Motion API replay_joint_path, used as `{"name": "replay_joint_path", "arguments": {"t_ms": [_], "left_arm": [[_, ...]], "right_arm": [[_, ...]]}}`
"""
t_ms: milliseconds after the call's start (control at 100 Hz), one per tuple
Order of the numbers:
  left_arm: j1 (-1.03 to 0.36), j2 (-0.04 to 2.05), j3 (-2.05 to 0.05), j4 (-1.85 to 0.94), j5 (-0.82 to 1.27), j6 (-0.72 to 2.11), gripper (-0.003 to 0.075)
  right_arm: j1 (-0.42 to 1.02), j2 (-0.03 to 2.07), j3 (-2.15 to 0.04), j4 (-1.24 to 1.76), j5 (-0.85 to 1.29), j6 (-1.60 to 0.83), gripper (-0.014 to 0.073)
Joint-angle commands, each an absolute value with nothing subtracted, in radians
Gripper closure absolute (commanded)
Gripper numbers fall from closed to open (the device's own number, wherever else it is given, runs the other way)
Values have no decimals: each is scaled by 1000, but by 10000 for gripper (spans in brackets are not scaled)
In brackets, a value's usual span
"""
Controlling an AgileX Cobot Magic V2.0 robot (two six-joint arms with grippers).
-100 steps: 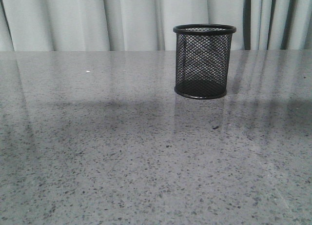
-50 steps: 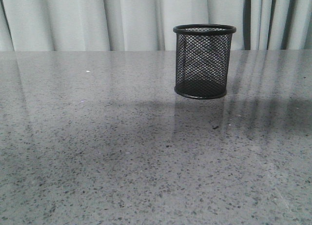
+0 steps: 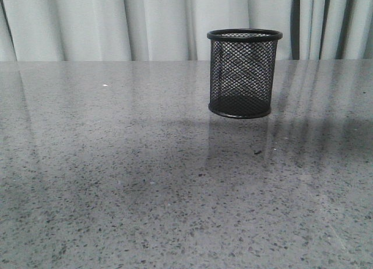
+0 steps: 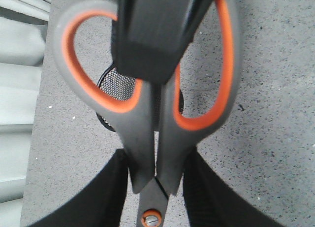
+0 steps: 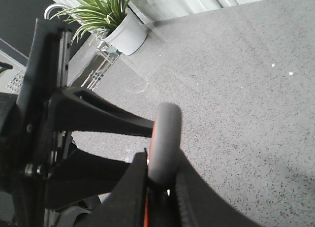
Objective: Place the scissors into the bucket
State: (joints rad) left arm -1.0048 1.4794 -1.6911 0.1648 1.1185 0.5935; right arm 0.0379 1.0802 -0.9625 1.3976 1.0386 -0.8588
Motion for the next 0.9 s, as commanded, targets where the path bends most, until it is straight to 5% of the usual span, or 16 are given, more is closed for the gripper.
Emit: {"name": "replay_joint_path", "arguments": {"t_ms": [0, 100, 300, 540, 890], "left_arm": [[-1004, 1447, -1725, 166, 1072, 576, 327], [-1004, 1447, -1730, 180, 1062, 548, 231], [-901, 1447, -1809, 197, 1087, 337, 234], [-627, 1406, -1861, 130, 1184, 252, 304], [-247, 1309, -1861, -85, 1207, 252, 304]], "right_arm": [[35, 1070, -996, 1435, 1041, -879, 648], [35, 1070, -996, 1418, 1019, -879, 648], [34, 1106, -1070, 1328, 985, -841, 648], [34, 1192, -1253, 1080, 940, -683, 647], [34, 1251, -1427, 652, 978, -458, 647]]}}
